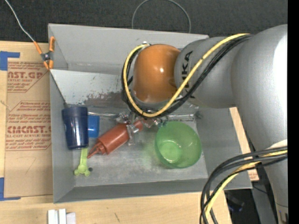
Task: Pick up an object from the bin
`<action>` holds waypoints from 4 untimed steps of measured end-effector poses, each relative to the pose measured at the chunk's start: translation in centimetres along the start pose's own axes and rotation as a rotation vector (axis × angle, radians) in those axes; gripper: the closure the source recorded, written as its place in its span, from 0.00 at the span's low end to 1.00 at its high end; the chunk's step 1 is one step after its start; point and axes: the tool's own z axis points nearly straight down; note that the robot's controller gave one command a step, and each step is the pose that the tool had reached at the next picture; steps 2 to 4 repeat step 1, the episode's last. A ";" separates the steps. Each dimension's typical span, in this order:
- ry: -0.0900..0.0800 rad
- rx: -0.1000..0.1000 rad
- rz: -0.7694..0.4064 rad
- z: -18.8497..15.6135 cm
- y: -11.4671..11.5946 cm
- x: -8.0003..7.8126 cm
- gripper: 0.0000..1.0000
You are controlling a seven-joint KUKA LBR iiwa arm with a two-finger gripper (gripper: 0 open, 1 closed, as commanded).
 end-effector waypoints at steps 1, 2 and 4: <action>-0.002 0.001 0.000 -0.3 0.0 0.0 1.00; -0.002 0.001 0.000 -0.3 0.0 0.0 1.00; -0.002 0.001 0.000 -0.3 0.0 0.0 1.00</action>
Offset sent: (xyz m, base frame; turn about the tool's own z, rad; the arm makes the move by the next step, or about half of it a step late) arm 0.0000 0.0000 0.0096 0.0000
